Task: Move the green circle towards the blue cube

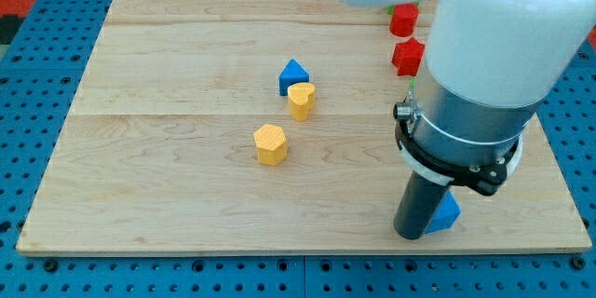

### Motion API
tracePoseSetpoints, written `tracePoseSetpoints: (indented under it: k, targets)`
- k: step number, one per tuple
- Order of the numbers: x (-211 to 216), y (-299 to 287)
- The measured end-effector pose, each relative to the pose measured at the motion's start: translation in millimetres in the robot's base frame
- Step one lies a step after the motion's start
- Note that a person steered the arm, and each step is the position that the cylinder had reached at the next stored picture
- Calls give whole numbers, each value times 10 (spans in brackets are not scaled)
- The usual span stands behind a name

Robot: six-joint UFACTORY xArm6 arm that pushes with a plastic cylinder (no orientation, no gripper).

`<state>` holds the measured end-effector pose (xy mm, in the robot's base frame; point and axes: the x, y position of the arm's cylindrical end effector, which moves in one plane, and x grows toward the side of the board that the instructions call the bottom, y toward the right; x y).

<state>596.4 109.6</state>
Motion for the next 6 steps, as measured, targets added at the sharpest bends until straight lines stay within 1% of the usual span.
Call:
tracePoseSetpoints:
  k: [1,2,3,4,5,6]
  targets:
    - [-3,79]
    - [-76,369]
    - [-153,444]
    - [-244,-30]
    - [-820,-176]
    - [-1003,607]
